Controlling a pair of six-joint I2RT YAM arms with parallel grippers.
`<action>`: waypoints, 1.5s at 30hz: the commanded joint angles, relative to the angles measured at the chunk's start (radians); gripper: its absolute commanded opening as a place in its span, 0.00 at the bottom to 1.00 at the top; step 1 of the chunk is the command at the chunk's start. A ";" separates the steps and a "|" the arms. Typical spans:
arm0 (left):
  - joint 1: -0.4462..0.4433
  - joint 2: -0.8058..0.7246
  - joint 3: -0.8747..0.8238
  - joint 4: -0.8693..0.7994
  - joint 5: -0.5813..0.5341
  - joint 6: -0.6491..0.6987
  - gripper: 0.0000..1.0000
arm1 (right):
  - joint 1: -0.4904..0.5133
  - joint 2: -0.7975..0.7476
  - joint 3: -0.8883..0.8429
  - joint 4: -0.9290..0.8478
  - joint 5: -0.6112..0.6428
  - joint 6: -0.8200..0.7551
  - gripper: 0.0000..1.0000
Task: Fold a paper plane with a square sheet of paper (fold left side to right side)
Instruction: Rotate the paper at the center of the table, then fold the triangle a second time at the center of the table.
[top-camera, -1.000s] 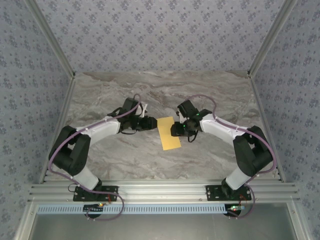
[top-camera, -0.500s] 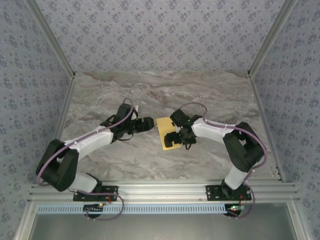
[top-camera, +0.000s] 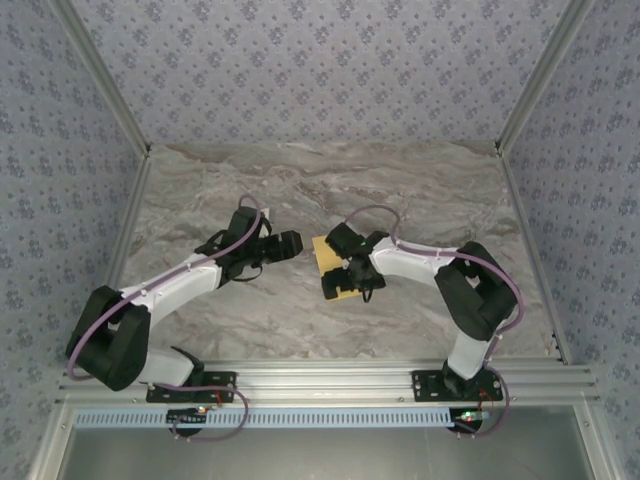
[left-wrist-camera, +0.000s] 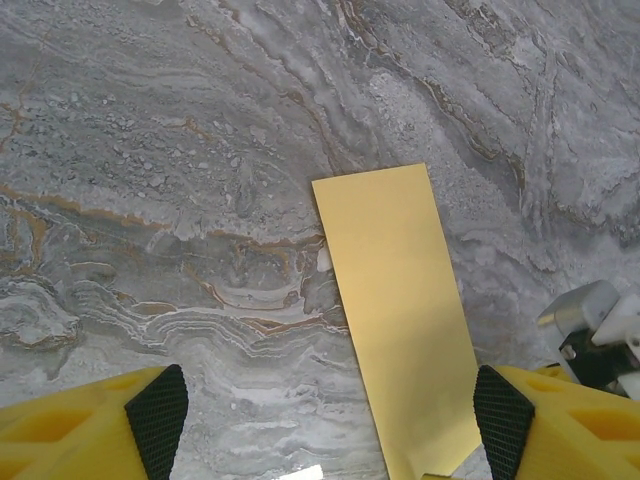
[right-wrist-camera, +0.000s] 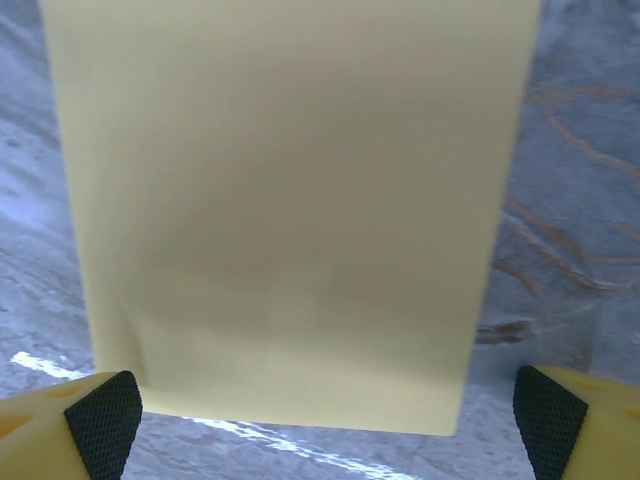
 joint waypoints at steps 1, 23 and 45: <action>0.004 -0.014 -0.003 -0.021 -0.020 0.023 0.79 | 0.042 0.037 0.033 0.009 -0.059 0.041 1.00; 0.004 0.034 0.042 -0.019 0.106 0.051 0.73 | 0.044 -0.052 0.041 0.031 -0.050 0.041 1.00; -0.107 0.436 0.249 0.028 0.296 0.020 0.44 | -0.377 -0.363 -0.335 0.288 -0.366 0.051 0.77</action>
